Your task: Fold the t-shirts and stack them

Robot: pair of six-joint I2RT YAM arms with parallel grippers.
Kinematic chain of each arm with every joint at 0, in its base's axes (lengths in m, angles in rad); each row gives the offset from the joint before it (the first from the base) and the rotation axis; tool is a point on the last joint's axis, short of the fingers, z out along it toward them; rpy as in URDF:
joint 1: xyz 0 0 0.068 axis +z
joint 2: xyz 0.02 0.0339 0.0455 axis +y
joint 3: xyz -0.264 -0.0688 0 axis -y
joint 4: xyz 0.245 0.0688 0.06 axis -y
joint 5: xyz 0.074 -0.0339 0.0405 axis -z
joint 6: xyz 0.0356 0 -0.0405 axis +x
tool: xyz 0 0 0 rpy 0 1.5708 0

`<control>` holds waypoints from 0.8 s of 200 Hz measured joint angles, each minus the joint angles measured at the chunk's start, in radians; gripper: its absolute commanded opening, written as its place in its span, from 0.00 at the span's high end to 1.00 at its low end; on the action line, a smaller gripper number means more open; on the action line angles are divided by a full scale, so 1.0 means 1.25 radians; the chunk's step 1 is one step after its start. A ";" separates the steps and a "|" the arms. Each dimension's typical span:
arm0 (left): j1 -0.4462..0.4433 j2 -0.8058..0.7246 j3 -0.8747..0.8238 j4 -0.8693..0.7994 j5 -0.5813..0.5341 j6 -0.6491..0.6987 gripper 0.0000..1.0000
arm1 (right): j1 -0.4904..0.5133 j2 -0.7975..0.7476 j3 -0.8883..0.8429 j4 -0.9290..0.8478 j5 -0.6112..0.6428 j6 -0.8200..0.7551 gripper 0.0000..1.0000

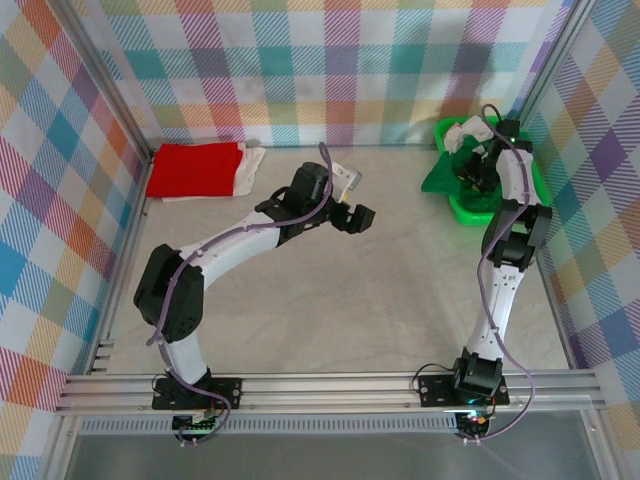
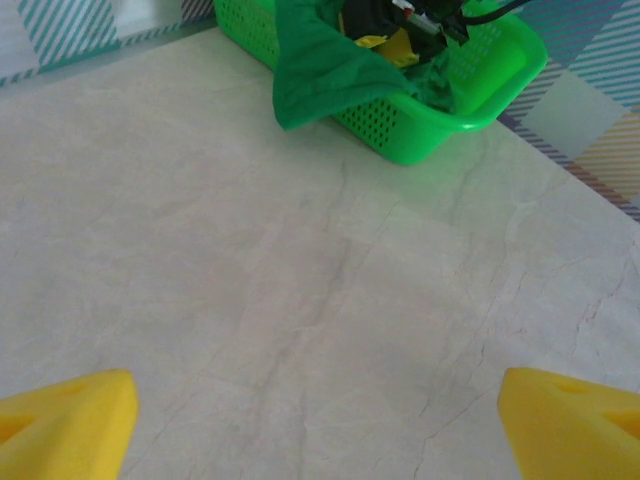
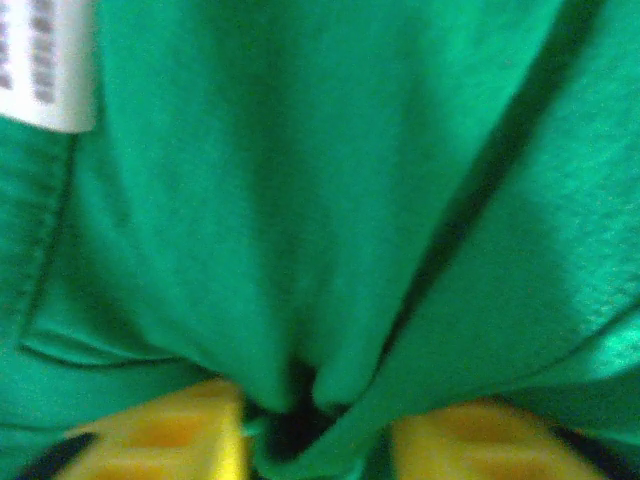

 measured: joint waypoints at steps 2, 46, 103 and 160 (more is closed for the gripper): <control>0.000 0.000 0.000 -0.001 0.000 0.000 0.07 | 0.000 0.000 0.000 0.000 -0.001 0.001 0.93; 0.000 -0.004 0.000 -0.002 -0.017 0.009 0.07 | 0.001 -0.034 0.000 0.002 -0.006 0.029 1.00; 0.000 -0.138 -0.043 0.017 -0.063 0.008 0.07 | 0.031 -0.379 -0.103 0.034 0.058 0.035 1.00; 0.010 -0.312 -0.070 0.052 -0.103 0.008 0.06 | 0.264 -0.560 0.055 0.014 0.163 -0.042 1.00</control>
